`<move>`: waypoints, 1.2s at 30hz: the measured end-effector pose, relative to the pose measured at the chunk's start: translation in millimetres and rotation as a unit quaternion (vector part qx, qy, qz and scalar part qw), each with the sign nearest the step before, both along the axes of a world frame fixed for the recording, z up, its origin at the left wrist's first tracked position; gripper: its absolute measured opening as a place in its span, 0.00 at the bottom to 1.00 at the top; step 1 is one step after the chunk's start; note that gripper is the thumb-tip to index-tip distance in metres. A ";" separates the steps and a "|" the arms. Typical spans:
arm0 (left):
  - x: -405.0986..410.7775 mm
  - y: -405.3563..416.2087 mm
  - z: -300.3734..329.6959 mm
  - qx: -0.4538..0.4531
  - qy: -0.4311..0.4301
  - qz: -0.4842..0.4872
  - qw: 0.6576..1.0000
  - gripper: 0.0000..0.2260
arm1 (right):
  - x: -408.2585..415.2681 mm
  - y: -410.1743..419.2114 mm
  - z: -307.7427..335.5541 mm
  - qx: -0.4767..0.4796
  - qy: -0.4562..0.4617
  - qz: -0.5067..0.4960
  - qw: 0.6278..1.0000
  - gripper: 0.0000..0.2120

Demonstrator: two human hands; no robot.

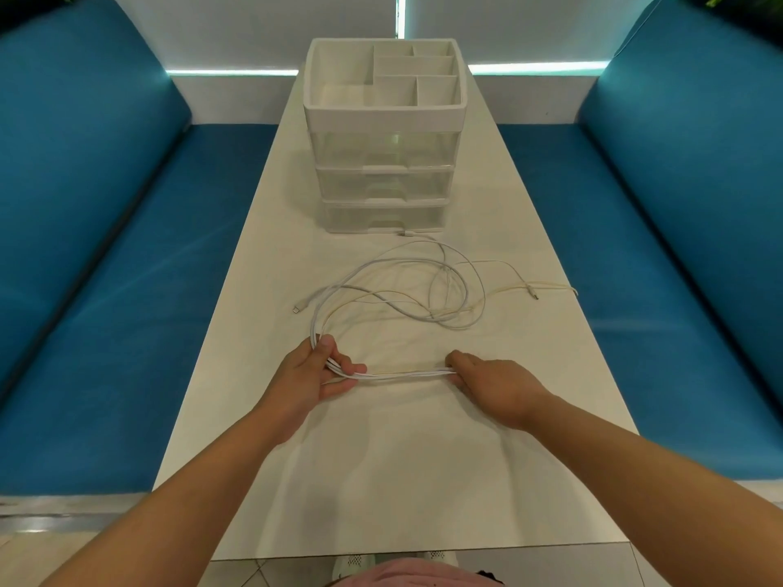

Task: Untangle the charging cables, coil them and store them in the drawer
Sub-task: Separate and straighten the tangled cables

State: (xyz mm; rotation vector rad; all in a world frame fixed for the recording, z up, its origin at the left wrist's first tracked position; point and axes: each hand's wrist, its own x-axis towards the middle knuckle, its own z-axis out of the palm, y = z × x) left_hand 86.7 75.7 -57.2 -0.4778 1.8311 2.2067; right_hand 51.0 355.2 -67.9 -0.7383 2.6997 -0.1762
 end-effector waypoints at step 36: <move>10.9 2.0 -15.4 0.021 -0.038 0.025 0.999 0.12 | -47.5 -14.0 77.2 0.107 0.093 0.066 0.988 0.13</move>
